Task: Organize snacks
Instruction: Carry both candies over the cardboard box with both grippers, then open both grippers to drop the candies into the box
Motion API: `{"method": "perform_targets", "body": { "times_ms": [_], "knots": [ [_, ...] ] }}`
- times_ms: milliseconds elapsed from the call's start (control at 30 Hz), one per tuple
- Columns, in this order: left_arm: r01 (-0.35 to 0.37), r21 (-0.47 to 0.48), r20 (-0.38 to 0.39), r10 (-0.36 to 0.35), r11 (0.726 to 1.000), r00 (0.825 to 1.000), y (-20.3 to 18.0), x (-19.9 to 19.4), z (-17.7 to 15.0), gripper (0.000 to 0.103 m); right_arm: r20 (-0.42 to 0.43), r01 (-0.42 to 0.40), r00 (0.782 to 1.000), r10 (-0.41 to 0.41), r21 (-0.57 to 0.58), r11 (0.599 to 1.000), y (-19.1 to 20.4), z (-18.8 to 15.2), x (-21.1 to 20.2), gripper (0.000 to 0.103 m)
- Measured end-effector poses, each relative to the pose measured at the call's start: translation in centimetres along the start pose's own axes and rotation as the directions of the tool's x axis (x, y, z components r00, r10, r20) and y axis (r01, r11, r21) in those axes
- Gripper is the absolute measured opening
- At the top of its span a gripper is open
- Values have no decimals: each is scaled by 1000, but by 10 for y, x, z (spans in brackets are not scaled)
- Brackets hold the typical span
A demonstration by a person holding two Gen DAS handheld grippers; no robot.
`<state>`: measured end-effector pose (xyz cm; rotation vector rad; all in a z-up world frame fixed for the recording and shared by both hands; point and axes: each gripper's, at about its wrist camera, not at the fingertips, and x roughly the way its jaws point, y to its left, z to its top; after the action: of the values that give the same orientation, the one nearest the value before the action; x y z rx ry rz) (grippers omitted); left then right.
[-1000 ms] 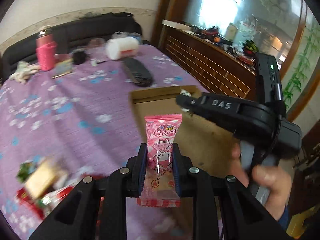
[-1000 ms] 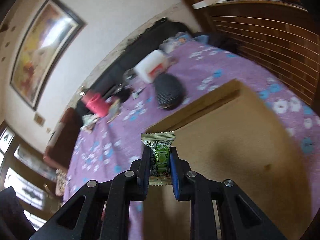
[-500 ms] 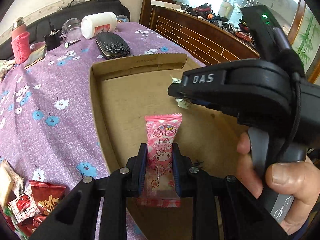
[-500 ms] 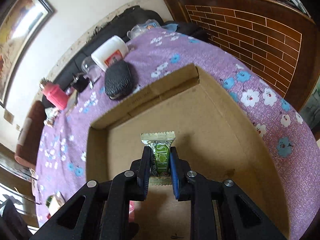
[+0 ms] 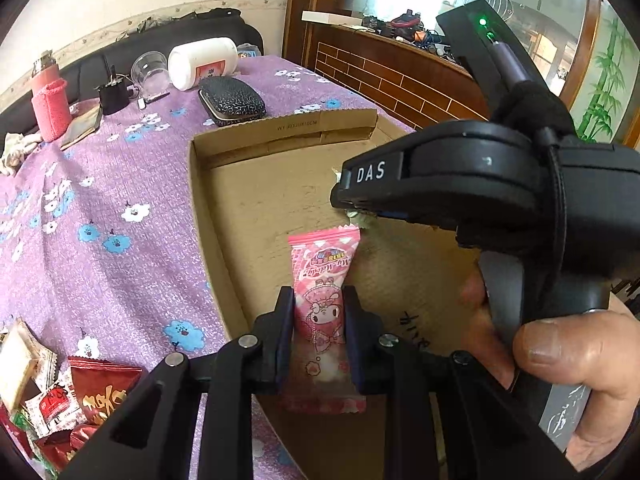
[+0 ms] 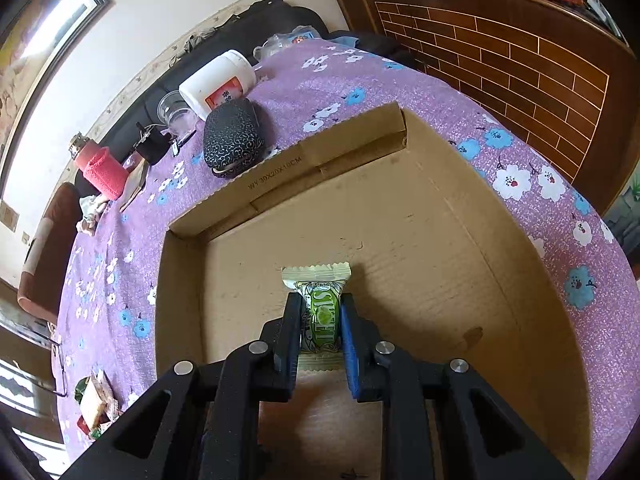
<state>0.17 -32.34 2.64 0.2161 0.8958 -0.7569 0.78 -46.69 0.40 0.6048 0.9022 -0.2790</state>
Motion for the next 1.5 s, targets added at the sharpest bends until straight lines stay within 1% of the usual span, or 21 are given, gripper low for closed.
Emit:
{"method": "perform_targets", "body": {
  "times_ms": [333,433,533,633,867,933,1033,1167,1367,1500],
  "knots": [
    [-1,2,5,1,1000,1000,0,-1,2,24,10,9,1000,-9,-11,1000,5,-1,-2,20],
    [-5,0,11,5,1000,1000,0,-1,3,28,18,12,1000,-12,-15,1000,6,-1,-5,21],
    [-14,-7,17,14,1000,1000,2,-1,4,33,31,14,999,-14,-11,1000,5,0,-8,27],
    [-8,-17,18,8,1000,1000,4,-2,6,34,41,11,999,-11,-7,1000,4,0,-11,27],
    [-32,-15,42,33,999,999,3,-6,7,36,55,2,998,-2,3,1000,4,1,-16,27],
    [-41,-16,55,42,999,998,3,-9,8,37,64,-6,998,6,9,1000,3,2,-18,27],
    [-61,-18,76,62,998,995,4,-14,10,41,77,-19,997,18,14,1000,2,3,-21,27],
    [-67,-32,92,70,997,993,7,-22,14,42,91,-27,996,25,17,999,2,4,-24,27],
    [-87,-70,83,93,994,992,18,-38,19,42,93,-32,995,30,16,999,2,3,-24,27],
    [-109,-95,73,116,989,990,28,-54,19,43,91,-40,995,42,-18,999,10,0,-24,27]
  ]
}}
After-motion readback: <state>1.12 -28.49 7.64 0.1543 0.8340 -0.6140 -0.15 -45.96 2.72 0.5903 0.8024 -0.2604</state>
